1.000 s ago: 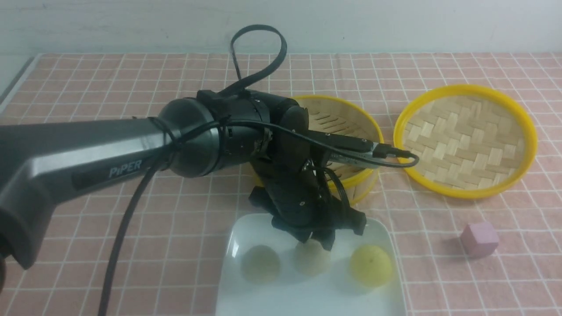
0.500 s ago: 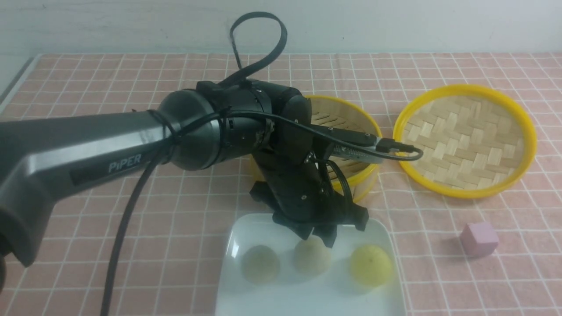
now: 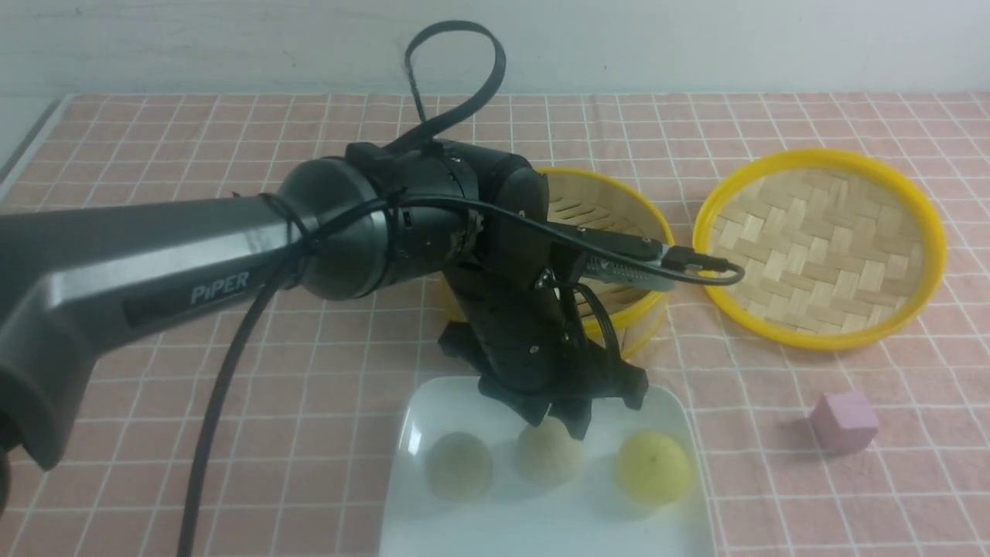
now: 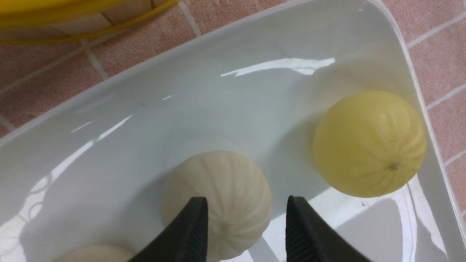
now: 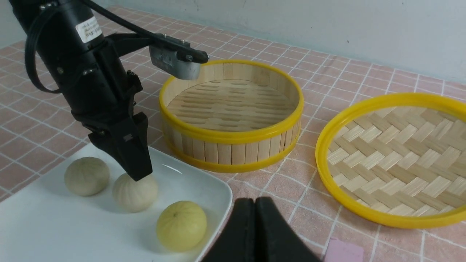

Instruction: Put the steamed buns into the plate on the pink tablecloth.

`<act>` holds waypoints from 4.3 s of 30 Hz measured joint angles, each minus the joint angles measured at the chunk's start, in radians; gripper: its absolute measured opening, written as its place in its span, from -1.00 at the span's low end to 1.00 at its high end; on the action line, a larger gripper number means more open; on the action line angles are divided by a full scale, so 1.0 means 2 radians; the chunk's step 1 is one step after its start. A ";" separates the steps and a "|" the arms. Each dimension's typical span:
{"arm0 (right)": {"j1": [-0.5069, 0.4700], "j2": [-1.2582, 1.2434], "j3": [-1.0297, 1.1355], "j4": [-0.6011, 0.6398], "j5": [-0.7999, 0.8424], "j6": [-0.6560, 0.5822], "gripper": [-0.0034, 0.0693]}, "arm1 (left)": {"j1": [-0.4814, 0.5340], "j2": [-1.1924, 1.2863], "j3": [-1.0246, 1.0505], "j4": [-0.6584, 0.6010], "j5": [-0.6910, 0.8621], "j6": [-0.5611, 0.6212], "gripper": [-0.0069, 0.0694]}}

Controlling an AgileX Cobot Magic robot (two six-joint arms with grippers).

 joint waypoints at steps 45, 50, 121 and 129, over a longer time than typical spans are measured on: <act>-0.192 -0.109 0.145 0.049 -0.026 0.000 -0.87 | 0.000 -0.018 -0.001 0.008 0.003 0.002 -0.58; -0.237 -0.117 0.164 0.049 -0.024 0.000 -0.86 | 0.000 -0.061 -0.001 0.037 0.010 0.003 -0.81; -0.279 -0.117 0.194 0.060 -0.040 0.001 -0.63 | 0.021 -0.732 0.476 0.145 -0.179 -0.113 -0.77; -0.279 -0.117 0.194 0.060 -0.040 0.001 -0.61 | 0.187 -0.863 0.608 0.168 -0.226 -0.104 -0.76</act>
